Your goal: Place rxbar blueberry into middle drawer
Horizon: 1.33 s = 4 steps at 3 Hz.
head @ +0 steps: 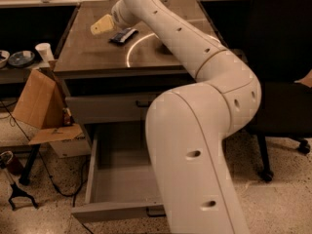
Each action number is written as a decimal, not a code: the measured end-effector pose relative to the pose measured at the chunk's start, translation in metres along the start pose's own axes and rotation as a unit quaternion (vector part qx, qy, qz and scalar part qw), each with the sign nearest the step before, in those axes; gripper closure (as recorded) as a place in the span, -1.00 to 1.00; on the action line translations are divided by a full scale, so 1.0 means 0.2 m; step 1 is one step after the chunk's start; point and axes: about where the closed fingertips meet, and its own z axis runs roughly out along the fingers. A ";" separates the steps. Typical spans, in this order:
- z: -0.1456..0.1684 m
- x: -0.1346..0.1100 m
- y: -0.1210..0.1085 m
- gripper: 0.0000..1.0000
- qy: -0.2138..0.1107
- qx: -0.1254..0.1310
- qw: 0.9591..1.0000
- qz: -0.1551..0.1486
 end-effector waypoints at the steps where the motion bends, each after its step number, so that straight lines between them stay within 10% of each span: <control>1: 0.13 0.04 0.03 -1.00 0.013 -0.001 1.000 0.007; 4: 0.29 0.15 -0.13 -0.95 0.059 0.084 0.990 0.092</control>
Offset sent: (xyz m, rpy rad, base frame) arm 0.0464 0.0075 -0.0463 -0.0081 0.1101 -0.1720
